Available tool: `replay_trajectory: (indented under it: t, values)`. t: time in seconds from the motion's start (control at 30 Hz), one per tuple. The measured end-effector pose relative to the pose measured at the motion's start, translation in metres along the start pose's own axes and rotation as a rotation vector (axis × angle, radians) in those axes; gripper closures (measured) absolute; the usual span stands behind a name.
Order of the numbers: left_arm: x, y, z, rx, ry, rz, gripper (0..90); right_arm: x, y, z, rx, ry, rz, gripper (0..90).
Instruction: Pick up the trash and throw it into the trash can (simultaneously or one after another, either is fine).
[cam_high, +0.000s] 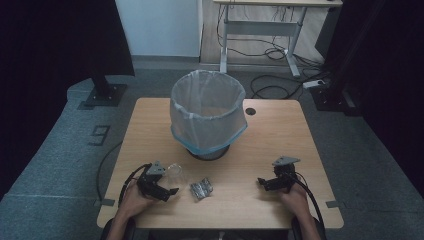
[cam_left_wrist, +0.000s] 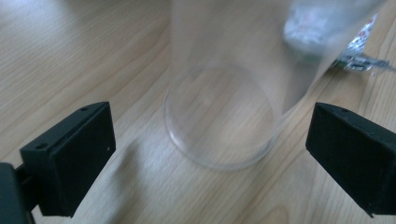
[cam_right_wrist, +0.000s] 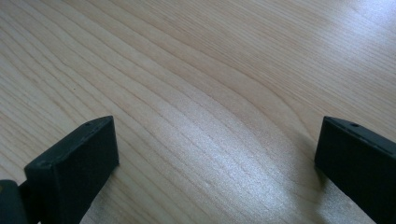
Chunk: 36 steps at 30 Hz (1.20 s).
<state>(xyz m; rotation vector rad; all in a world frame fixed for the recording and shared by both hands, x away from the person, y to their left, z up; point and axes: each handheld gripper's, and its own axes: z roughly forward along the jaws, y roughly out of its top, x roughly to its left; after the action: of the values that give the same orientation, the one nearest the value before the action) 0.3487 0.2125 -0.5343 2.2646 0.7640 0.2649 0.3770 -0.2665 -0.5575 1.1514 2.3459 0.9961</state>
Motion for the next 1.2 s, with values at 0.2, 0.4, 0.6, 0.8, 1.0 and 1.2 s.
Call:
replay_trajectory:
  t: [0.2,0.4,0.6,0.8,1.0,1.2]
  values:
    - [-0.002,0.007,0.007,-0.013,-0.010,0.009,4.4,0.000,0.000,0.000,0.000,0.000,0.000,0.0]
    - [-0.003,0.014,0.012,-0.015,-0.013,0.021,8.3,0.000,0.000,0.000,0.000,0.000,0.000,0.0]
    - [-0.004,0.016,0.015,-0.006,-0.010,0.036,15.1,0.000,0.000,0.000,0.000,0.000,0.000,0.0]
    - [-0.004,0.016,0.015,0.007,-0.026,0.039,29.4,0.000,0.000,0.000,0.000,0.000,0.000,0.0]
    - [-0.003,0.017,0.013,-0.007,-0.027,0.030,32.9,0.000,0.000,0.000,0.000,0.000,0.000,0.0]
    - [0.003,0.017,0.005,-0.039,-0.015,-0.008,34.7,0.000,0.000,0.000,0.000,0.000,0.000,0.0]
